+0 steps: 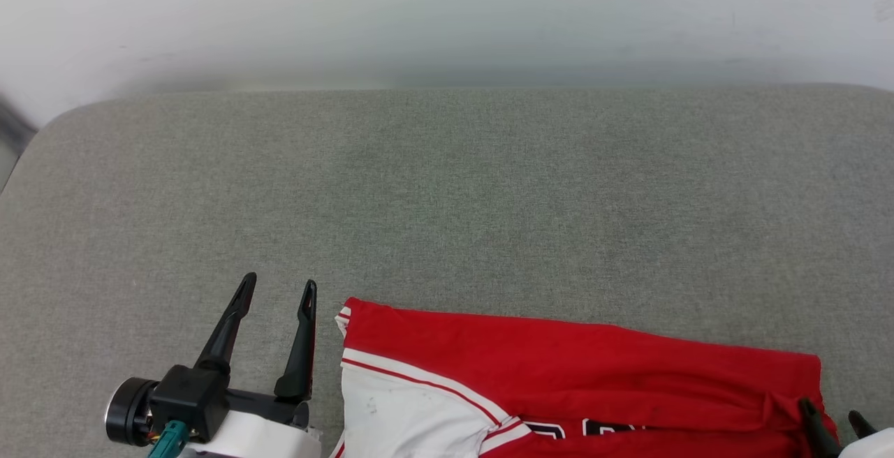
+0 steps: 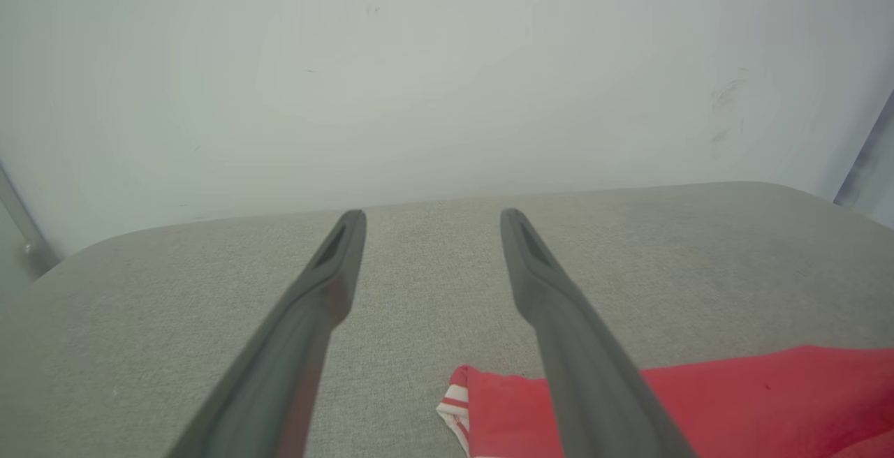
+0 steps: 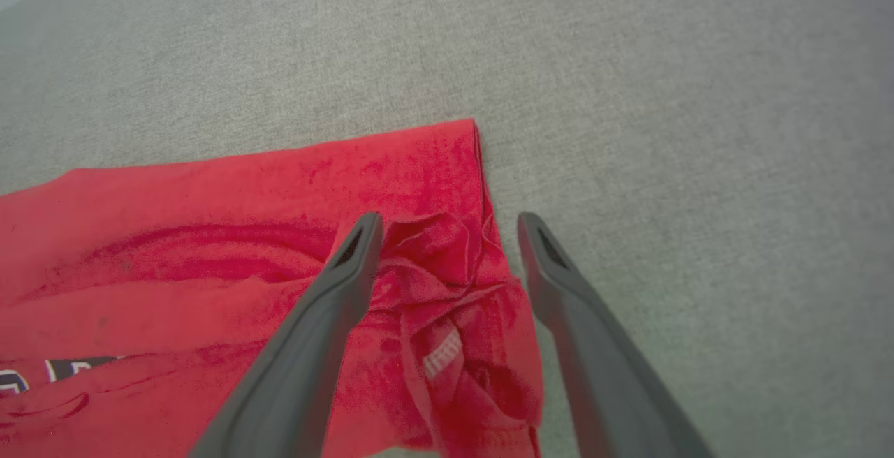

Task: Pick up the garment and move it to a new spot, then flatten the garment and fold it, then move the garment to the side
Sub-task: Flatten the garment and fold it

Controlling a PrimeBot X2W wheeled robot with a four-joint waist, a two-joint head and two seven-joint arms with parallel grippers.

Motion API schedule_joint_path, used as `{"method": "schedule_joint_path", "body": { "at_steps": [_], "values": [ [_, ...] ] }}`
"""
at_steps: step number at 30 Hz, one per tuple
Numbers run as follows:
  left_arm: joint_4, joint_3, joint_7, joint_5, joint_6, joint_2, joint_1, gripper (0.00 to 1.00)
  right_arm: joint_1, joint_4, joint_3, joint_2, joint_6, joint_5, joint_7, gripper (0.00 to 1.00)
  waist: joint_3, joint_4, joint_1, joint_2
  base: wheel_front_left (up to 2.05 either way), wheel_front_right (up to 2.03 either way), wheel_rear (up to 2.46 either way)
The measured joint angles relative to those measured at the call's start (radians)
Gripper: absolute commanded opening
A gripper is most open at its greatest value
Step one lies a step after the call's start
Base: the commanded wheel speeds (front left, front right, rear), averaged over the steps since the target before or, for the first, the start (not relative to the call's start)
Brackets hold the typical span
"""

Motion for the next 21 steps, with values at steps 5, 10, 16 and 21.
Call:
{"method": "schedule_joint_path", "body": {
  "at_steps": [5, 10, 16, 21],
  "values": [
    [0.008, 0.03, 0.0, 0.028, -0.037, -0.031, -0.017, 1.0, -0.026, 0.056, -0.033, 0.019, 0.0, -0.011, 0.073, 1.0, 0.019, 0.003, 0.0, 0.0, 0.0, 0.0, 0.0],
    [0.02, 0.044, 0.0, 0.046, -0.06, -0.055, -0.025, 1.0, -0.054, 0.121, -0.046, 0.019, 0.0, -0.015, 0.097, 1.0, 0.035, 0.013, 0.0001, 0.0, 0.0, 0.0, 0.0],
    [0.034, 0.055, 0.0, 0.063, -0.077, -0.072, -0.033, 1.0, -0.079, 0.193, -0.027, 0.002, 0.0, 0.053, 0.114, 1.0, 0.055, 0.03, 0.0, 0.0, 0.0, 0.0, 0.0],
    [0.042, 0.055, 0.0, 0.073, -0.083, -0.077, -0.041, 1.0, -0.089, 0.244, 0.016, -0.037, -0.006, 0.119, 0.12, 1.0, 0.069, 0.042, 0.0, 0.0, 0.0, 0.0, 0.0]
  ]
}}
